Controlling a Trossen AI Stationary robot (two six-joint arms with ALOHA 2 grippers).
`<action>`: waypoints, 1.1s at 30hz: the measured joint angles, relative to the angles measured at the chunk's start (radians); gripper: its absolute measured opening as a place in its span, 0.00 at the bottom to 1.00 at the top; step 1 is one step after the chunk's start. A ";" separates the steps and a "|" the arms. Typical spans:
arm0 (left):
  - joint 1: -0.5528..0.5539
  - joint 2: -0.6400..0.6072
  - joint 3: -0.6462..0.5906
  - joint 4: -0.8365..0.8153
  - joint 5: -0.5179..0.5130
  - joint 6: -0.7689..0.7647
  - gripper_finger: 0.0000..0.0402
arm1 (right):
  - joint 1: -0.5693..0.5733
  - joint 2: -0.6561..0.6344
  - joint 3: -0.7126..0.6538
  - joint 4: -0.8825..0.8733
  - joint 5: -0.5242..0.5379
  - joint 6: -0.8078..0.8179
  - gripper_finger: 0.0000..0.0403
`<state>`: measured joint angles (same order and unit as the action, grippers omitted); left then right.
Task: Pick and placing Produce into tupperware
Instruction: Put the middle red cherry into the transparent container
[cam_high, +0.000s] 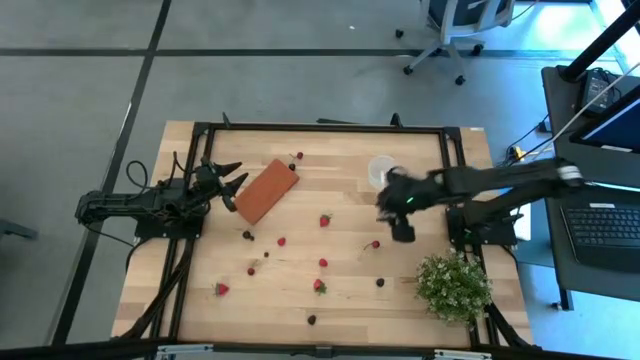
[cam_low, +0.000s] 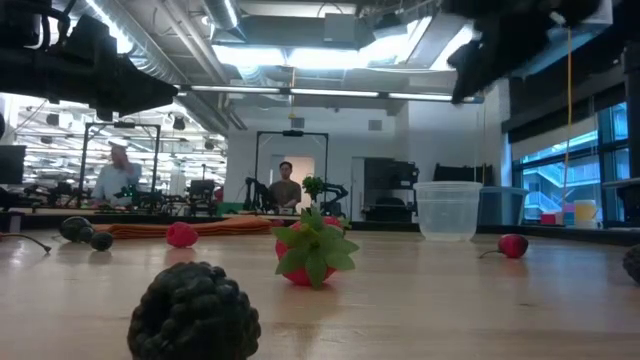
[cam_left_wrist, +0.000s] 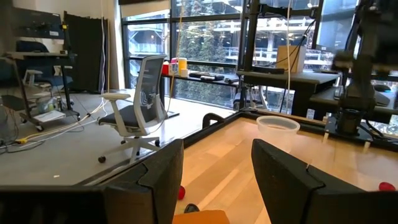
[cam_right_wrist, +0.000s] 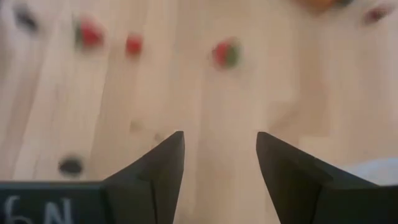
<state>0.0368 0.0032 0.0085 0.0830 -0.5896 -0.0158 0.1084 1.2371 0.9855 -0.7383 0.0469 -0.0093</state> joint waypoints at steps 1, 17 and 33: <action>0.000 0.000 0.000 0.000 0.000 0.000 0.46 | 0.016 0.038 0.003 -0.002 0.000 0.000 0.50; 0.000 0.000 0.000 0.000 0.000 0.000 0.46 | 0.113 0.348 0.004 0.026 -0.017 0.005 0.50; 0.000 0.000 0.000 0.000 0.000 0.000 0.46 | 0.123 0.403 -0.127 0.189 -0.015 0.008 0.50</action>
<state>0.0368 0.0032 0.0084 0.0830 -0.5896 -0.0159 0.2314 1.6405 0.8586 -0.5497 0.0315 -0.0014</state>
